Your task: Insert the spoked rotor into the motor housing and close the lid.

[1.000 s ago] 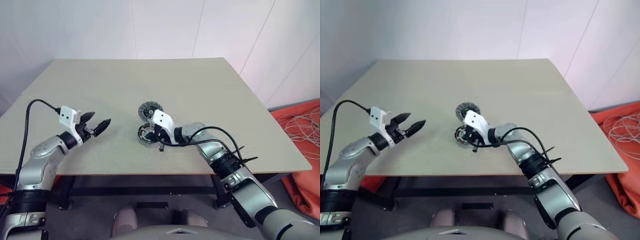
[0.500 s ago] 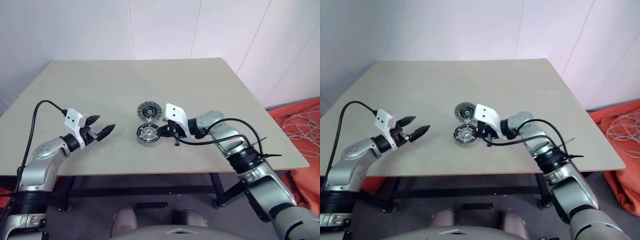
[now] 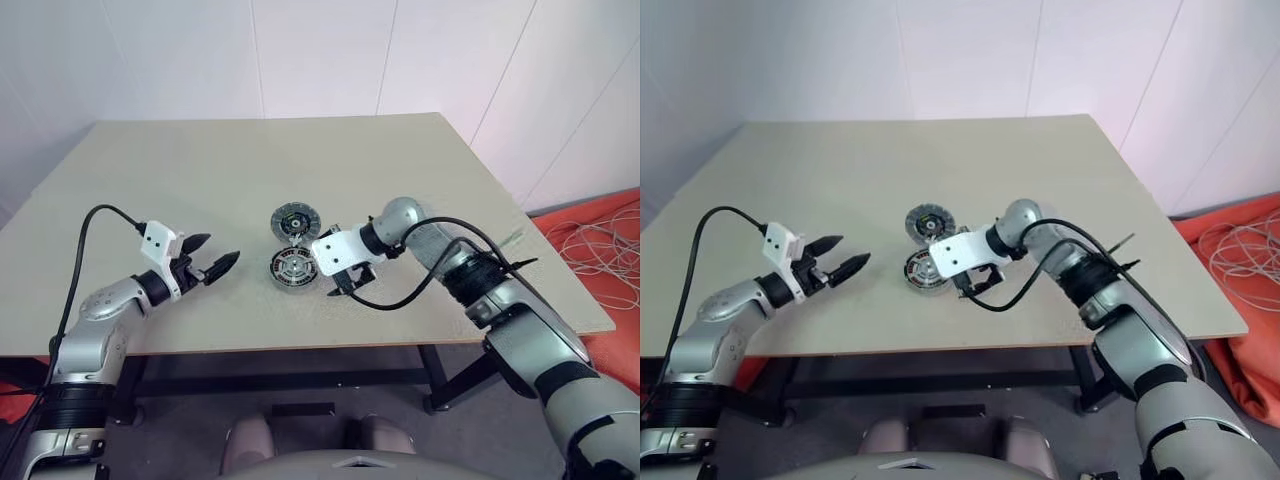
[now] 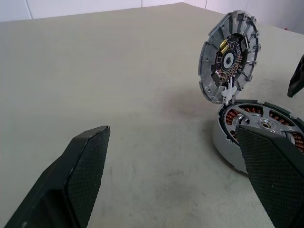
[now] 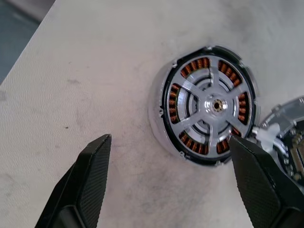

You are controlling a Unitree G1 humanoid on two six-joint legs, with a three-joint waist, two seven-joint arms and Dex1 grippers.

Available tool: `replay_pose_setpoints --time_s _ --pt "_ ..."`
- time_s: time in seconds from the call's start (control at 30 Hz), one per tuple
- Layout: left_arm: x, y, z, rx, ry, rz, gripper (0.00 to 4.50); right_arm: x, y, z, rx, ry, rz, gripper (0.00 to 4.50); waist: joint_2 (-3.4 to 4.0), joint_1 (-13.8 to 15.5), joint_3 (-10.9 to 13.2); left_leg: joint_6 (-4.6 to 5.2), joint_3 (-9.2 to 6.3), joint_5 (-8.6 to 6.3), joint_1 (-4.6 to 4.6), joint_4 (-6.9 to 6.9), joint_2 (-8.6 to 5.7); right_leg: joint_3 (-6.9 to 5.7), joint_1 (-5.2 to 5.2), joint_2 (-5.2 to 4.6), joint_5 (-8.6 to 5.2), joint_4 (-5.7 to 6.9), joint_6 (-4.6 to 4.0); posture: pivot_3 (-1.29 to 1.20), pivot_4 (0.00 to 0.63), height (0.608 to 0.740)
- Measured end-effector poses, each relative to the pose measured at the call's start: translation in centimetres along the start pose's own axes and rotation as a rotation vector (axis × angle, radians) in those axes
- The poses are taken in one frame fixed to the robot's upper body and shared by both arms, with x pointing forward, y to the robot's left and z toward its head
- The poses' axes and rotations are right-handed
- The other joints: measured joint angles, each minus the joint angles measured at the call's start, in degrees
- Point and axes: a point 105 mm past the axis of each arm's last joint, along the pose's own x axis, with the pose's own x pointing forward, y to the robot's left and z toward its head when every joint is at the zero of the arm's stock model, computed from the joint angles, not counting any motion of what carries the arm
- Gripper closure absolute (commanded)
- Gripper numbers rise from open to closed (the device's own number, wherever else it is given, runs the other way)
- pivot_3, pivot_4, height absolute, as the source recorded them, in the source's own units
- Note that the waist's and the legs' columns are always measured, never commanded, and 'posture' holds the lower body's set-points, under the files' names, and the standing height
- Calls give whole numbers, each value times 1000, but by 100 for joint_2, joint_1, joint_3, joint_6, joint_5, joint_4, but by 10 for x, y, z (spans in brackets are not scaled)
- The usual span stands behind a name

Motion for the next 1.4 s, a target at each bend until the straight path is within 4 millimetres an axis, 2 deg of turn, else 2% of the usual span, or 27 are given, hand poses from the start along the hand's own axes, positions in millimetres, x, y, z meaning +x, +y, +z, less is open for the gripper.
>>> replay_pose_setpoints --time_s 0.17,0.33,0.37,0.47,0.67,0.8,1.17,1.4 --pt "0 -1 -1 -3 0 2 0 6 4 -6 -104 59 83 80 0 -1 0 3 1 -2 -12 1 -2 3 -10 0 5 1 -8 0 0 740" --pt "0 -2 -1 -4 -4 0 0 9 -1 -11 -158 107 107 80 0 -11 0 2 1 -1 -17 1 0 3 -20 1 7 5 -11 0 0 740" --pt "0 -2 -1 -4 -4 2 0 9 -1 -12 -167 111 110 250 0 -10 0 2 2 -1 -17 1 0 4 -20 1 7 5 -12 0 0 740" --pt "1 -3 -2 -6 -4 8 0 12 0 -12 -180 117 129 1003 0 -9 0 2 2 -1 -19 1 0 5 -20 1 8 5 -15 0 0 740" --pt "2 -3 -2 -3 -7 15 0 13 -6 -9 -211 126 118 3210 0 -7 0 2 2 -2 -18 1 0 6 -20 2 13 7 -22 0 0 740" --pt "2 -3 -2 -2 -7 15 0 15 -8 -4 -220 119 124 4487 -1 -8 -1 3 1 -2 -15 1 0 8 -17 2 13 7 -22 0 0 740" --pt "3 -3 -2 11 -5 18 0 19 -6 11 -12 158 102 4487 -1 -3 0 2 0 -1 -19 1 3 17 -28 8 10 10 -16 0 0 740" --pt "6 -4 -2 15 -4 11 0 6 -5 33 154 179 103 4487 -1 5 2 2 -2 -1 -25 -2 3 20 -33 10 9 10 -15 0 0 740"
